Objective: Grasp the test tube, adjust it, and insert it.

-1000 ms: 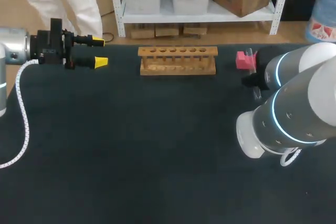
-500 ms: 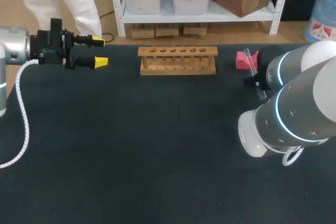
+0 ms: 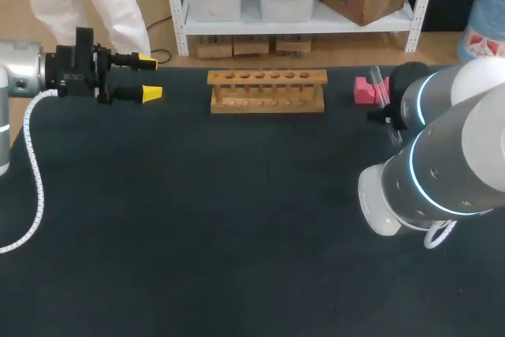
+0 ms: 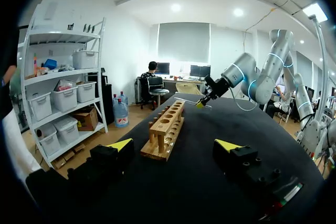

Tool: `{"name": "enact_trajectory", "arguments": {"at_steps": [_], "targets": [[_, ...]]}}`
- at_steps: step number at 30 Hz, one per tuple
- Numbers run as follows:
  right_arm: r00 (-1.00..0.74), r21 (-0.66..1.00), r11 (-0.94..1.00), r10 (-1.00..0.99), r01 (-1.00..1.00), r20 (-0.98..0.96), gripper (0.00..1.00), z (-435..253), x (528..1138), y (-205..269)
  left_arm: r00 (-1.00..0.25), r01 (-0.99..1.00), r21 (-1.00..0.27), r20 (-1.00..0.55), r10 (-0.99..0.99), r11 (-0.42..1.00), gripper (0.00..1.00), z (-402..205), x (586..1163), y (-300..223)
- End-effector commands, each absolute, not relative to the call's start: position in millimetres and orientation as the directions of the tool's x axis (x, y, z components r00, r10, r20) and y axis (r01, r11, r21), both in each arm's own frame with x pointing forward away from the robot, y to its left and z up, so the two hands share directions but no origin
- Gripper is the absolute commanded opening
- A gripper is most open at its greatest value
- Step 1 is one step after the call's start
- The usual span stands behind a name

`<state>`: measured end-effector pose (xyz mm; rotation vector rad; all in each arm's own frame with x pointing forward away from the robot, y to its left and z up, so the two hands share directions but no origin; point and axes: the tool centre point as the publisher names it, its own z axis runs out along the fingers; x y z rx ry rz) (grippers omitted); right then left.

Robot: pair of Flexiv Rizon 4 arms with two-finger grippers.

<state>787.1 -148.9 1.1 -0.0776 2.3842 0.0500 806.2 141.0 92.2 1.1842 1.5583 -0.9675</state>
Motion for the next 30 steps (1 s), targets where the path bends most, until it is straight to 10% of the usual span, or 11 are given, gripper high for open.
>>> {"name": "enact_trajectory", "arguments": {"at_steps": [1,30], "targets": [[-0.724,-0.011,0.999,-0.042,-0.047,-0.688,0.0,23.0,771.7,-142.7,-0.11,0.972,-0.053,-0.963,0.245,0.227,1.0,91.2,806.3,141.2],[-0.72,-0.033,0.996,-0.084,-0.085,-0.689,0.0,104.0,756.6,-32.4,-0.11,0.972,-0.053,-0.963,0.245,0.227,1.0,91.2,806.3,141.2]]}}
